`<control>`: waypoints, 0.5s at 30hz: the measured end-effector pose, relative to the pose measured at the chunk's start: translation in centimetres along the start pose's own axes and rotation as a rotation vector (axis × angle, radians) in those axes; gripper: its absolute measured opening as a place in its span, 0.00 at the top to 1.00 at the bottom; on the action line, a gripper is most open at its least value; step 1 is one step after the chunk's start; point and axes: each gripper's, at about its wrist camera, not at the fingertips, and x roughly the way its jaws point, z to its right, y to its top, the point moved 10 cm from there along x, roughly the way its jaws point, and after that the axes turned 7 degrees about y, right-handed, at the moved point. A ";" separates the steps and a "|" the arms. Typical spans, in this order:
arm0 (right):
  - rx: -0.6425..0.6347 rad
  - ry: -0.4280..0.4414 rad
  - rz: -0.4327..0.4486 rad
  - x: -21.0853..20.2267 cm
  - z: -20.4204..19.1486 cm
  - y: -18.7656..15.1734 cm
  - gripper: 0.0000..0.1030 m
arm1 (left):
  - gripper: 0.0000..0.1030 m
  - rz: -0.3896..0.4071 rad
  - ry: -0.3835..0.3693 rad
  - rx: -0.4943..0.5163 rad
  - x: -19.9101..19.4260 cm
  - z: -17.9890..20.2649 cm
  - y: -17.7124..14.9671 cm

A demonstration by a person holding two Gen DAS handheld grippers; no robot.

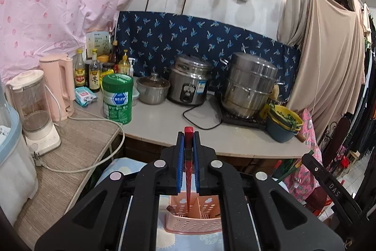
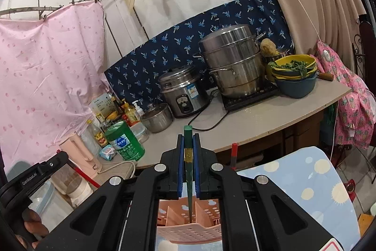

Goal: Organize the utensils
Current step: 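Lift both chopsticks and carry them above the pink basket with both tools, then lower both chopsticks into the pink basket and open both tools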

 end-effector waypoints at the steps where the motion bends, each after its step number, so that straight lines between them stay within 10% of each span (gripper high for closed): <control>1: -0.002 -0.002 -0.007 0.3 0.1 -0.3 0.93 | 0.93 -0.009 -0.001 0.000 0.3 0.0 -0.4; 15: -0.023 -0.021 -0.044 0.4 0.5 -2.4 0.89 | 0.77 -0.053 0.012 0.017 1.3 0.1 -3.2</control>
